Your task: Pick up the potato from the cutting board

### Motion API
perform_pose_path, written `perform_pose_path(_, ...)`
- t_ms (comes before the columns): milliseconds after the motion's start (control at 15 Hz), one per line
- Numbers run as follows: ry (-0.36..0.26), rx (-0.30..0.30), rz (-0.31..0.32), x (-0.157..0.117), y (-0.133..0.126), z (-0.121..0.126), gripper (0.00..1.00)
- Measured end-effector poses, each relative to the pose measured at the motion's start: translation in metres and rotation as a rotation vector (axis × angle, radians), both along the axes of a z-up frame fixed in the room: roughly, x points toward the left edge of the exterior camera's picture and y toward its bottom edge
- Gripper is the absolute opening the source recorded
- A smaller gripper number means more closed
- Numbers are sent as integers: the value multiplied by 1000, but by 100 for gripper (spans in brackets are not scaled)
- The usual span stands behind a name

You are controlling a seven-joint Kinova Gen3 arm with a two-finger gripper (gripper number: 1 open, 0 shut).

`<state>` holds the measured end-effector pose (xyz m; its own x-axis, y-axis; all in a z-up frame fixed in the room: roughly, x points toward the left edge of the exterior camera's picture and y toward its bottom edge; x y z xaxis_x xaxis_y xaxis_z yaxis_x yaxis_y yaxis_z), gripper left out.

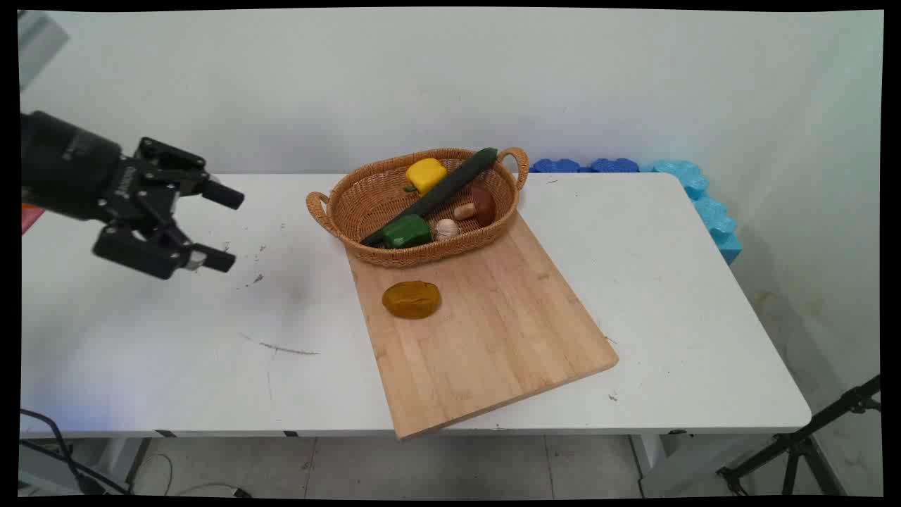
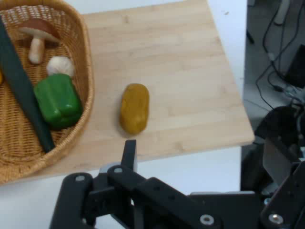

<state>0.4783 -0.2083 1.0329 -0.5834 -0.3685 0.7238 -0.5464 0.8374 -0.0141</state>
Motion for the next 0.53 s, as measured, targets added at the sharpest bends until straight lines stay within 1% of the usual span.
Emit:
perform_pose_path(333,-21,23,47,-23,-40,-15,100)
perform_pose_path(533,-42,58,75,-45,-73,-33,100)
